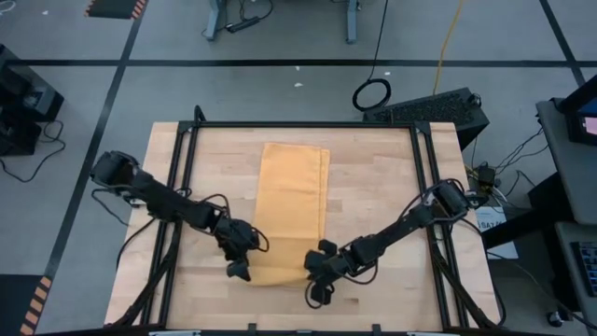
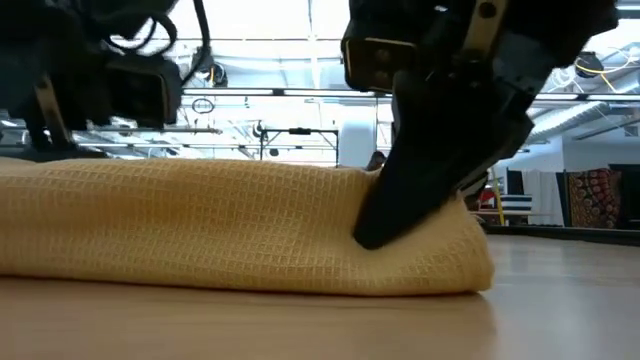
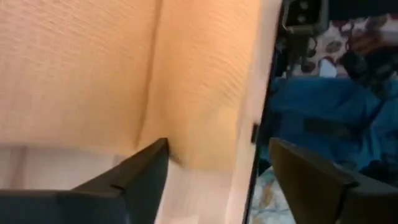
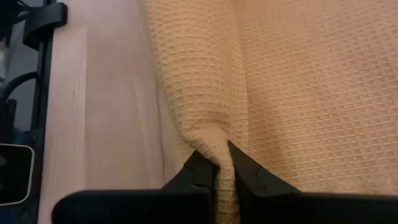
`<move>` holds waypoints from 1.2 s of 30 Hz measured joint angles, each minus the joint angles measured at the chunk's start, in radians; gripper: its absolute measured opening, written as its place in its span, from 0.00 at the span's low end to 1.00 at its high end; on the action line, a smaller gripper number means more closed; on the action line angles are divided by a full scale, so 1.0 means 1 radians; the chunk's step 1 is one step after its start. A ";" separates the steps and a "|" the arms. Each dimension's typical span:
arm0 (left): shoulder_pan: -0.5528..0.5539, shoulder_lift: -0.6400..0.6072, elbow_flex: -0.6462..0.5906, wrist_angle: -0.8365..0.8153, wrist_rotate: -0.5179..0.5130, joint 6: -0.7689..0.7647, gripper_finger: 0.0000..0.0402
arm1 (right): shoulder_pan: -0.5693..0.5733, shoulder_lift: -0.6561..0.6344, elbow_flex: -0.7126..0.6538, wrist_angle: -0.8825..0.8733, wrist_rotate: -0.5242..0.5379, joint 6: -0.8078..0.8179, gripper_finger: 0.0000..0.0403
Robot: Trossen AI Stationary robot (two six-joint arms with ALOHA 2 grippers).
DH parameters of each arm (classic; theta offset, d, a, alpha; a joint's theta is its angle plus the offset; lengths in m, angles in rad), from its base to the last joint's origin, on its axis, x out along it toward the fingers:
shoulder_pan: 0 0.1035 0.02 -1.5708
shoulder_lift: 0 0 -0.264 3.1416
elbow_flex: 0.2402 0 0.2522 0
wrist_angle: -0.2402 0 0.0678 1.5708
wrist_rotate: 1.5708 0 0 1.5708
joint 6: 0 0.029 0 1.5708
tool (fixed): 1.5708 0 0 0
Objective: Roll towel
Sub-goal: Roll the yellow towel
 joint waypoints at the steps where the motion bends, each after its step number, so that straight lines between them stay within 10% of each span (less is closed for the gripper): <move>1: -0.006 -0.025 0.000 -0.026 -0.005 0.012 0.71 | -0.006 0.000 0.000 0.000 -0.009 0.000 0.01; 19: -0.355 -0.146 0.004 0.053 -0.790 0.272 0.75 | -0.118 0.000 0.000 -0.009 -0.232 0.000 0.02; 36: -0.353 0.047 0.004 0.052 -0.886 0.345 0.75 | -0.172 0.004 0.000 -0.029 -0.318 -0.001 0.02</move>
